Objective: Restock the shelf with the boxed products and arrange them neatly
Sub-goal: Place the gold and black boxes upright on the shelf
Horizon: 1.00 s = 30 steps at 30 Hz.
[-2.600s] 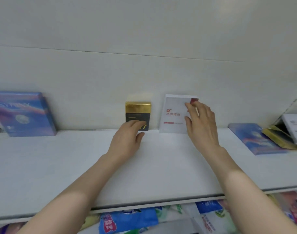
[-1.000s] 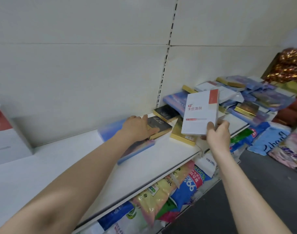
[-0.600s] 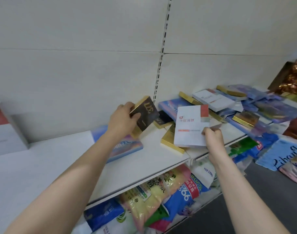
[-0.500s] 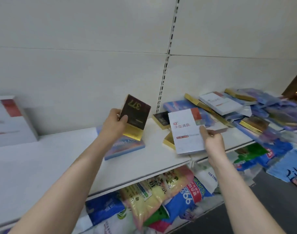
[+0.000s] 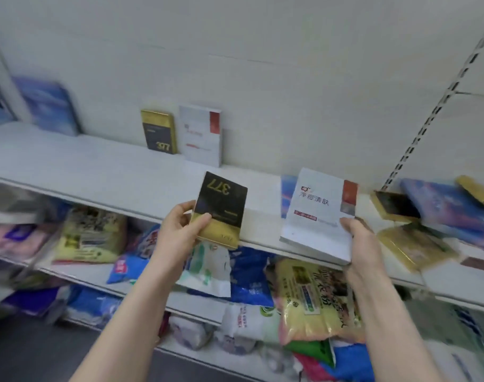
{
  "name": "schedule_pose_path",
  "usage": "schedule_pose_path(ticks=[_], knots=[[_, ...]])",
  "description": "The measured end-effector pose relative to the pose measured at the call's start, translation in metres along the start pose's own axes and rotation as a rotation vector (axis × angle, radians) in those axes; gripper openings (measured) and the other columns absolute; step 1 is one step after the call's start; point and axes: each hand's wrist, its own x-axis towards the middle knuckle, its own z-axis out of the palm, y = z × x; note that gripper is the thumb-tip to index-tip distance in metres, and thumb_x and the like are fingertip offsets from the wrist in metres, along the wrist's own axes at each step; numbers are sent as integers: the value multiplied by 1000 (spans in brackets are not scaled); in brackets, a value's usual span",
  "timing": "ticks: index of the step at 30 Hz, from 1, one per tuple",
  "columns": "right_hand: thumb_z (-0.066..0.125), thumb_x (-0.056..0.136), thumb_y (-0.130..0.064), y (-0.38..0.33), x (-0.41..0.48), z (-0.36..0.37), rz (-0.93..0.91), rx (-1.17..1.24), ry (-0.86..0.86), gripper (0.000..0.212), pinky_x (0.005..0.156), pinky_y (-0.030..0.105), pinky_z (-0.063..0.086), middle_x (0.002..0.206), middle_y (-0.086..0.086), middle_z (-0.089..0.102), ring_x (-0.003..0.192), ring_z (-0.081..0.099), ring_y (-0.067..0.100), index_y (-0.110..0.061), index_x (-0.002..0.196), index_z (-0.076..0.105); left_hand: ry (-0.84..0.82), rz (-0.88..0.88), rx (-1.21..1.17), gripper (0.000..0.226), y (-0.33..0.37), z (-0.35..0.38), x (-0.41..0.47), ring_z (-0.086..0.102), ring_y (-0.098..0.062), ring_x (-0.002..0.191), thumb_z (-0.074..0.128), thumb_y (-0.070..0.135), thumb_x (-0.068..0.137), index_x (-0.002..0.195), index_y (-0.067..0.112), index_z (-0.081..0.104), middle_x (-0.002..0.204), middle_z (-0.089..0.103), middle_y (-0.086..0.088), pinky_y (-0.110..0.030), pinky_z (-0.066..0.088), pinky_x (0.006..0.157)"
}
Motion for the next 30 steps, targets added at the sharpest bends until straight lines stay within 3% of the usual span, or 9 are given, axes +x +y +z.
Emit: schedule_pose_path(ticks=[4,7,10,12,17,21,25,30], knots=[[49,102,-33,12,-17,53,-53,-69,-100,21,77,37,59,108,7,71,87,71,21,-18,115,56,124,27,-7,39,-1,-53,-6,62,-18,79,65,11,89,127,13,55,98,66,-7,-20,47,55],[52,101,-30,23,-23,84,-81,-49,-155,15,87,45,57,114,10,70,98,70,27,-22,112,57,139,16,-2,40,-1,-86,0,66,-26,91,65,13,89,128,14,55,110,67,-15,-36,53,71],[55,99,-30,29,-25,118,-98,-29,-172,10,82,43,58,110,3,72,96,72,23,-30,110,56,129,26,0,39,5,-118,15,67,-27,94,64,15,90,128,16,55,112,67,-15,-34,51,72],[55,99,-25,31,-25,144,-122,4,-150,11,77,39,58,109,3,71,94,72,22,-27,110,55,106,27,17,38,14,-142,29,68,-26,94,64,17,90,128,18,55,109,69,-13,-36,52,72],[54,100,-16,32,-3,219,-214,38,-144,13,81,36,58,108,3,69,99,68,21,-19,112,54,42,75,68,34,39,-192,74,71,-9,74,61,14,92,125,18,56,105,69,-9,-19,53,54],[50,101,-11,32,27,273,-281,-31,-160,16,75,27,58,100,-2,69,89,68,10,-20,114,49,-42,82,95,28,52,-214,102,71,-5,68,56,15,94,122,20,53,103,67,-5,-14,50,48],[51,100,-10,39,56,303,-274,-120,-129,17,67,20,54,100,-1,67,83,67,8,-19,114,48,-87,79,141,31,53,-227,125,70,-12,87,59,24,92,123,25,55,107,68,-1,-20,53,58],[59,94,-12,41,93,307,-318,-435,-25,29,79,27,52,112,2,65,90,64,12,-16,121,53,-107,80,170,34,50,-232,146,65,-14,102,61,27,91,124,26,55,112,66,0,-27,51,77]])
